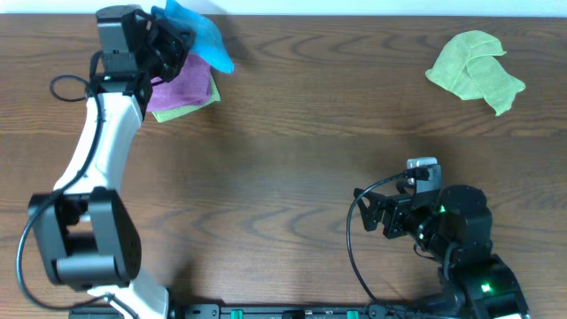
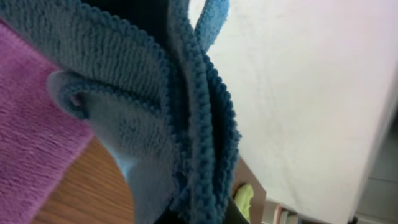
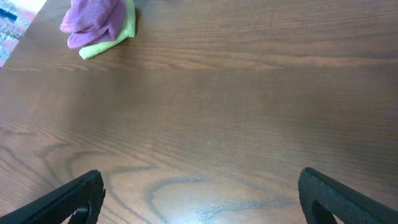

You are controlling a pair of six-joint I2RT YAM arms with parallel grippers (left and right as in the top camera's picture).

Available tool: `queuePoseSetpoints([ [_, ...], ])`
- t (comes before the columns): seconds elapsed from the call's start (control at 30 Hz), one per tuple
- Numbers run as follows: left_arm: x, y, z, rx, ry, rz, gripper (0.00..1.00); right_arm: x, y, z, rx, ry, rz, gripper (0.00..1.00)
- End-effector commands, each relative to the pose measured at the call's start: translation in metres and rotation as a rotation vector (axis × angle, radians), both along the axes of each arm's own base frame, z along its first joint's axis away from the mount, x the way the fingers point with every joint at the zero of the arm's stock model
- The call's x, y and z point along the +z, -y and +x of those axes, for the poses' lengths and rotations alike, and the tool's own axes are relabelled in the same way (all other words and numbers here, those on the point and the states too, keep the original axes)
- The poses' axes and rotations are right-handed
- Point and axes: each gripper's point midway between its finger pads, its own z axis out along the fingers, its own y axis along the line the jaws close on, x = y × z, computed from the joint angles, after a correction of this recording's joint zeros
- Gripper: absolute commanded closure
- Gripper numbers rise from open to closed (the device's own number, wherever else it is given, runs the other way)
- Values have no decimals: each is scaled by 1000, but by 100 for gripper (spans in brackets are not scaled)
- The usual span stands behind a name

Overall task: Fold the cloth
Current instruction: 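Carry the folded blue cloth with the left gripper onto the pink cloth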

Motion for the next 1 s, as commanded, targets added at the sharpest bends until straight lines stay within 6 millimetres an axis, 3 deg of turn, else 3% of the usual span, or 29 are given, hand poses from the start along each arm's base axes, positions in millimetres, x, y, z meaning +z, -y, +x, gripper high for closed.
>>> queuePoseSetpoints([
  [0.0, -7, 0, 14, -24, 7, 10, 94, -1, 2, 0, -15, -8, 11, 1],
  [0.2, -13, -6, 36, -26, 21, 20, 94, -1, 2, 0, -15, -8, 11, 1],
  [0.4, -12, -20, 41, -9, 35, 40, 94, -1, 2, 0, -16, -9, 11, 1],
  [0.6, -23, -37, 35, 1, -8, 63, 94, -1, 2, 0, -15, -8, 11, 1],
  [0.97, -52, -42, 13, -49, -121, 148, 94, -1, 2, 0, -15, -8, 11, 1],
])
